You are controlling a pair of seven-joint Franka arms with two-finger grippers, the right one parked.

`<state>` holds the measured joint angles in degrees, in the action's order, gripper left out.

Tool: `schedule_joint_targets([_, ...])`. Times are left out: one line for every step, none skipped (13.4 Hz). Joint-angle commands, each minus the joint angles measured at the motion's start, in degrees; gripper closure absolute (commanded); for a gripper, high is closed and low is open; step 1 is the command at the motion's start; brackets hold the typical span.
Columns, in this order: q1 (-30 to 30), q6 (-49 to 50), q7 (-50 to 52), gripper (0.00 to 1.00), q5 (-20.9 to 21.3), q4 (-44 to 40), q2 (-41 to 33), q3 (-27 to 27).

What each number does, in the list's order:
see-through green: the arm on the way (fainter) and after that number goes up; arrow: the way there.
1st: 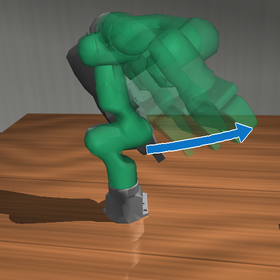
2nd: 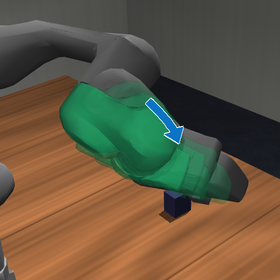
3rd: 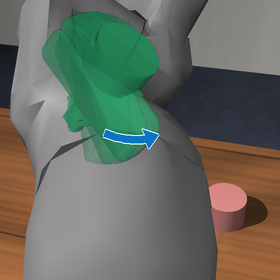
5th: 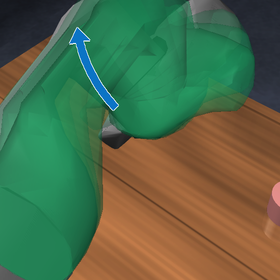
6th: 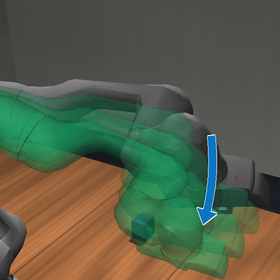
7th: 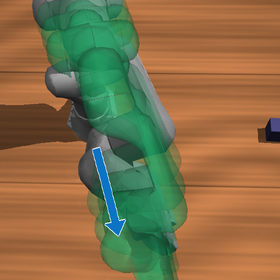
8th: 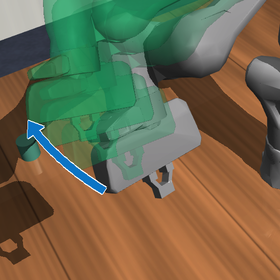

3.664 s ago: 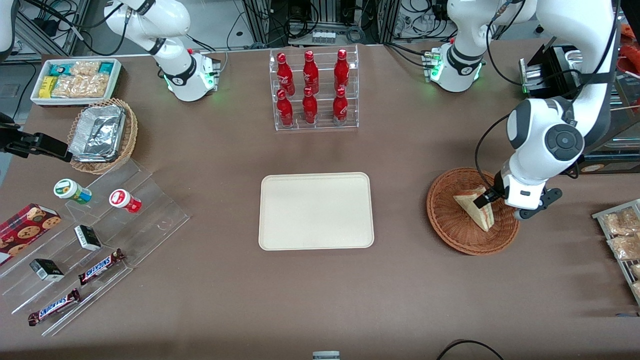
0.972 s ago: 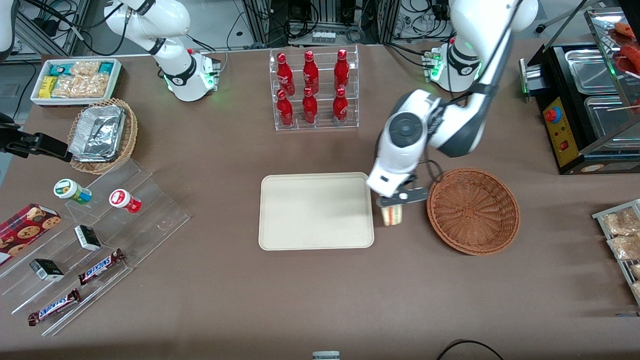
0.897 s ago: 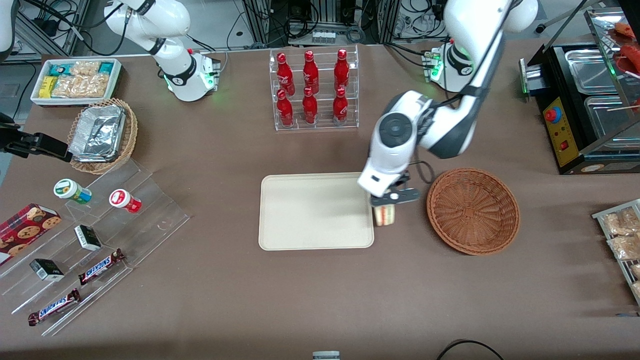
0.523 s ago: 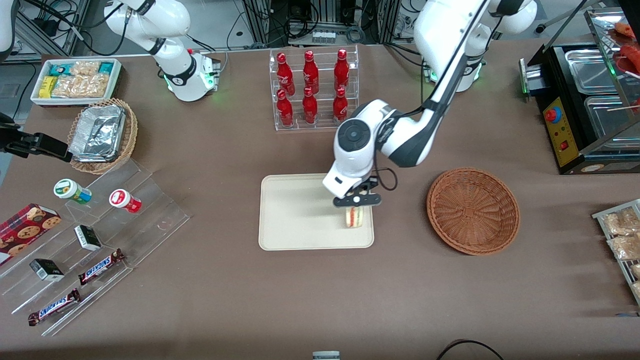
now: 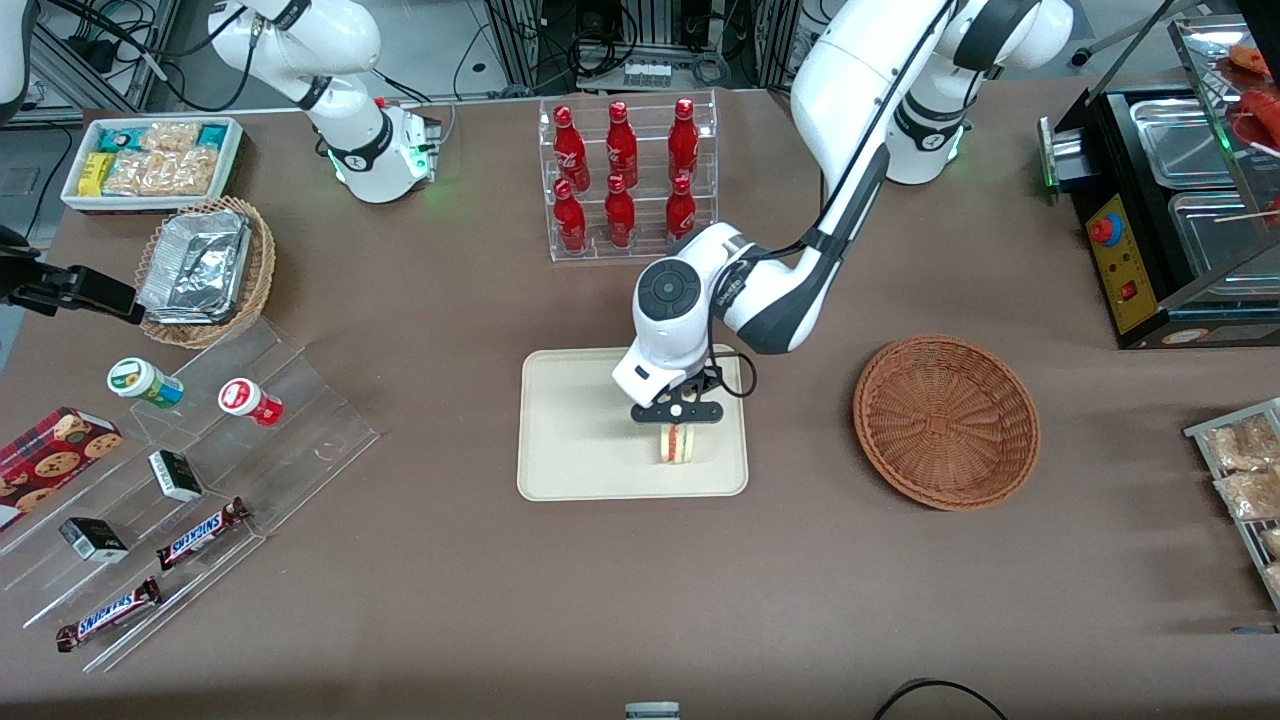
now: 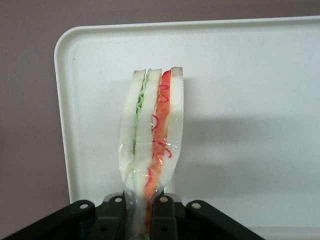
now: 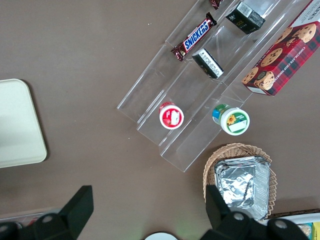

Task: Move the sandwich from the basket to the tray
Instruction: 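Lower the sandwich onto the white tray and open the left gripper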

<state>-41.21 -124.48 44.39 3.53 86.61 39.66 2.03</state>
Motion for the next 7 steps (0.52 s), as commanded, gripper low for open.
schedule_joint_targets([-0.54,-0.67,-0.71,1.00,-0.02,-2.06,2.25,-0.28])
schedule_joint_targets([-0.54,-0.67,-0.62,1.00,-0.02,-2.06,2.52,-0.28])
schedule_joint_targets([-0.54,-0.67,-0.62,1.00,-0.02,-2.06,2.70,-0.28])
schedule_joint_targets([-0.54,-0.67,-0.62,1.00,-0.10,-2.06,2.79,-0.19])
schedule_joint_targets([-0.54,-0.67,-0.53,0.86,-0.10,-2.06,2.87,-0.19])
schedule_joint_targets([-0.54,-0.67,-0.62,0.42,-0.10,-2.14,2.87,-0.19])
schedule_joint_targets([-0.54,-0.76,-0.62,0.01,0.16,-2.14,3.05,-0.19])
